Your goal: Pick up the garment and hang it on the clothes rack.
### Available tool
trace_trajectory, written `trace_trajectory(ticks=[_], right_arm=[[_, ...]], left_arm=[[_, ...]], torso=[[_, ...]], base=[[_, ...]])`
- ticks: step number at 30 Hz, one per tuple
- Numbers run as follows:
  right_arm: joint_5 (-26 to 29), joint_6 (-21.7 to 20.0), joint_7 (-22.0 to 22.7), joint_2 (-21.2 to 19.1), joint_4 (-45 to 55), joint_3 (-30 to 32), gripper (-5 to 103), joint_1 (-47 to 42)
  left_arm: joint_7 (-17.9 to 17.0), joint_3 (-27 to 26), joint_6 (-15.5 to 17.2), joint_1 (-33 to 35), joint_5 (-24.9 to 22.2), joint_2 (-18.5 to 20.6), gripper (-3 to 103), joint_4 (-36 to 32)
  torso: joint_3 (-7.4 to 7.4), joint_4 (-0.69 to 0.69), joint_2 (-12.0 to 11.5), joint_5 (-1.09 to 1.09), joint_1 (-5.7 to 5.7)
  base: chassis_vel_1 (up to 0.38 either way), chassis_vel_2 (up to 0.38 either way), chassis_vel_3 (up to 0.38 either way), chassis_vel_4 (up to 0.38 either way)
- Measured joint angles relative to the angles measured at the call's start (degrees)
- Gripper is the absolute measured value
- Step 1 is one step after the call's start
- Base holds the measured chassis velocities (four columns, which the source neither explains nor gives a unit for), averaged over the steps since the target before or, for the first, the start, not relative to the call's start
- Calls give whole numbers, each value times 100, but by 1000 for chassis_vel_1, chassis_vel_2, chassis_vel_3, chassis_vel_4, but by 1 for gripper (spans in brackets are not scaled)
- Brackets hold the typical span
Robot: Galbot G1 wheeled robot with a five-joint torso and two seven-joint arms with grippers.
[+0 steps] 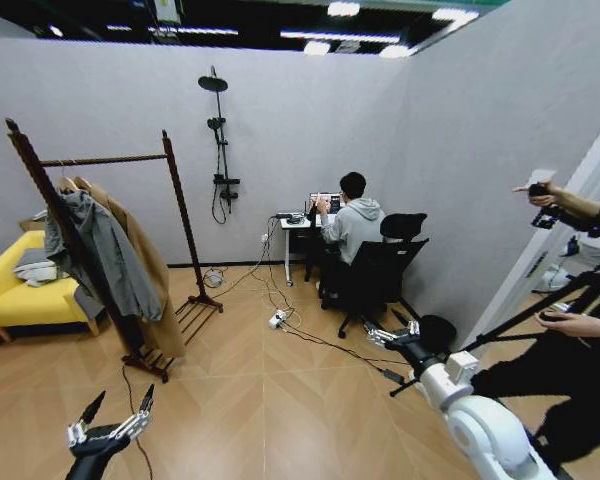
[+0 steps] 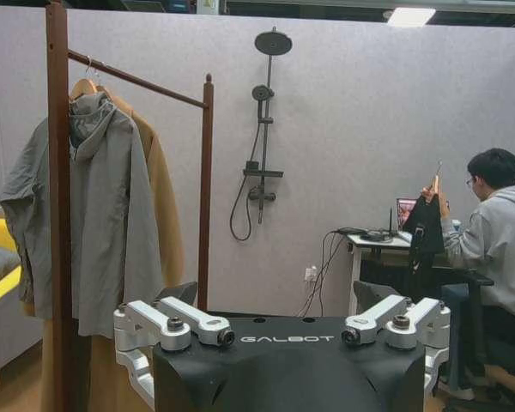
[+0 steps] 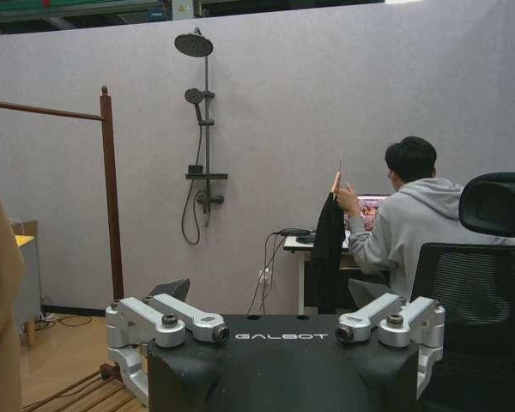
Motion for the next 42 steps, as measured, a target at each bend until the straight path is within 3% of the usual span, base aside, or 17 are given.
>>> trace_trajectory(ticks=[23,42], right_arm=[[-50,67,-54,63,-16,-1,100,-66],[-110,114,-108,165,-87,-33,100,-96]], left_arm=[[0,0,0,0,0,0,100,0],[1,0,0,1,0,0,100,0]], torso=[[-1,0,2,0,-2],[0,1,-1,0,1]], base=[[-9,7,8,-10],[-229,235,232,-229]])
